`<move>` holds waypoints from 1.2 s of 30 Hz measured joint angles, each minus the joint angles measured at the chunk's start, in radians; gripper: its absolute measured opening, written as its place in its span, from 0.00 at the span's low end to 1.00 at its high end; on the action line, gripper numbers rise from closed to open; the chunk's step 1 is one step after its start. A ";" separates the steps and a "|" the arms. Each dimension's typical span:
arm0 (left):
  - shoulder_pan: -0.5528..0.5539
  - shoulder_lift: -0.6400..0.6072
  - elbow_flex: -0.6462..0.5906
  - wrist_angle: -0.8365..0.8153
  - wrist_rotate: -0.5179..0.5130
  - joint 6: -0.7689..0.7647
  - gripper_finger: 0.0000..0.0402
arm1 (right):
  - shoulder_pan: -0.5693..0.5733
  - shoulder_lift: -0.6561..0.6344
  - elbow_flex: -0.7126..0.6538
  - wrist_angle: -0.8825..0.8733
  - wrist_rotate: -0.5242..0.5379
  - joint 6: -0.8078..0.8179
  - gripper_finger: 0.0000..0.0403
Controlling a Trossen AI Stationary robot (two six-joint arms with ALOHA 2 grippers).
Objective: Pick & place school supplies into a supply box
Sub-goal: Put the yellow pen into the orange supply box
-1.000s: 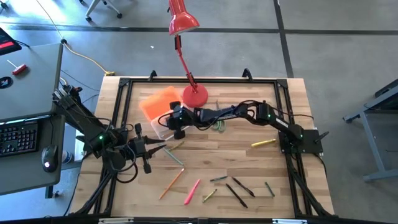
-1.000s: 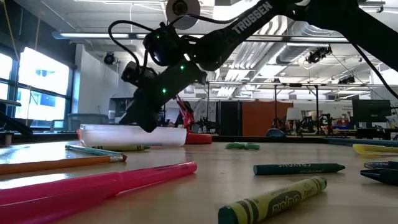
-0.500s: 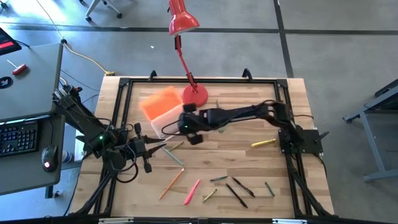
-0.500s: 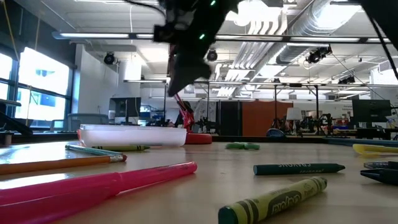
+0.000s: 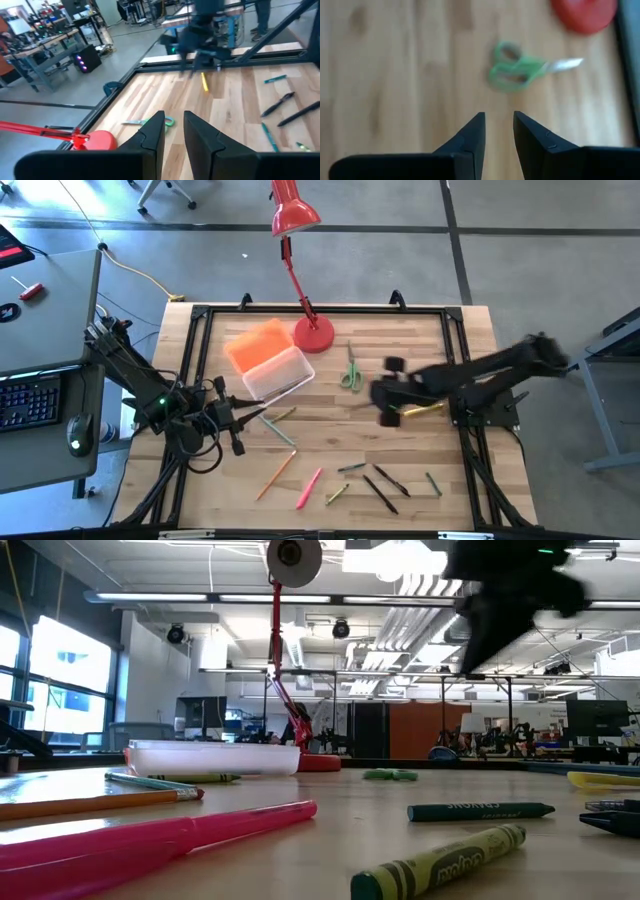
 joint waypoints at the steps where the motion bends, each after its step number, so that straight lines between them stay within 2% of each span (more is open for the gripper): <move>1: 0.000 0.000 0.000 -0.002 -0.008 0.000 0.25 | 0.026 -0.051 -0.058 0.011 -0.016 0.031 0.20; 5: 0.000 0.000 0.000 0.000 -0.030 -0.001 0.25 | 0.106 -0.206 -0.224 0.056 -0.124 0.157 0.20; 10: 0.000 0.000 0.000 0.000 -0.065 -0.032 0.25 | 0.132 -0.267 -0.309 -0.017 -0.167 0.254 0.19; 13: 0.000 0.000 0.000 0.001 -0.081 -0.046 0.25 | 0.129 -0.251 -0.349 -0.093 -0.225 0.256 0.19; 16: 0.000 0.000 0.000 0.000 -0.084 -0.056 0.25 | 0.129 -0.229 -0.379 -0.105 -0.241 0.266 0.19; 24: 0.000 0.000 0.000 0.001 -0.098 -0.056 0.25 | 0.129 -0.169 -0.374 -0.095 -0.212 0.279 0.19; 36: 0.000 0.000 0.000 0.001 -0.097 -0.052 0.25 | 0.102 -0.003 -0.371 -0.081 -0.197 0.279 0.19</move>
